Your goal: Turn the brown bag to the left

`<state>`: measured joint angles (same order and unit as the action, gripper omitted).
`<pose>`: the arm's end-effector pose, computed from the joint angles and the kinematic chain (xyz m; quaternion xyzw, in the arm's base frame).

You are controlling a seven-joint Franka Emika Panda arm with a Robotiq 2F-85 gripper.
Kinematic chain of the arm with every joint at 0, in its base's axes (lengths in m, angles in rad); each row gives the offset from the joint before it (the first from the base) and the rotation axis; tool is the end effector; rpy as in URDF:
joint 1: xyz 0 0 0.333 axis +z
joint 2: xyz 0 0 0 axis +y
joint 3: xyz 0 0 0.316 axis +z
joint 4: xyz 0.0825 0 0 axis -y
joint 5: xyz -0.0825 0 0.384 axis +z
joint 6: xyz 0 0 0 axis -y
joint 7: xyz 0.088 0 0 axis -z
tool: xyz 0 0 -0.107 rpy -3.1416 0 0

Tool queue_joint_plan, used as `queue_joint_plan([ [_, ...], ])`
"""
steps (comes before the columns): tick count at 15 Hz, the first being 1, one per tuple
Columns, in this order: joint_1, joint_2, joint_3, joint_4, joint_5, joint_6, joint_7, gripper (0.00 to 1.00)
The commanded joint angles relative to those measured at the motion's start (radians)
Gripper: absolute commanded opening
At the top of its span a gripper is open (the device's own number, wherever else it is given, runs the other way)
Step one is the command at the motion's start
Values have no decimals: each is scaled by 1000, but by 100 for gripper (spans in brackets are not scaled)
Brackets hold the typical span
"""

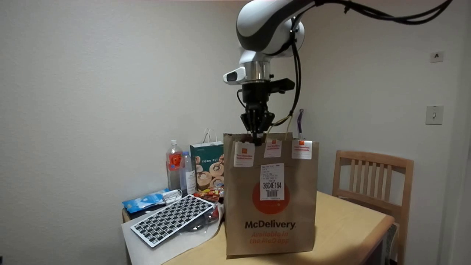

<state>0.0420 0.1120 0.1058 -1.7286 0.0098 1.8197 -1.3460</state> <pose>0.5888 0.0860 0.5065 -0.7348 -0.6782 0.0024 0.0145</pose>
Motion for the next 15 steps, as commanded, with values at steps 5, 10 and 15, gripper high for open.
queue_joint_plan([
  [5, 13, 26, -1, 8, -7, 49, 36, 58],
  [10, 22, 56, -1, 10, -29, 71, 86, 89],
  [15, 25, 98, 2, 21, -32, 72, 107, 65],
])
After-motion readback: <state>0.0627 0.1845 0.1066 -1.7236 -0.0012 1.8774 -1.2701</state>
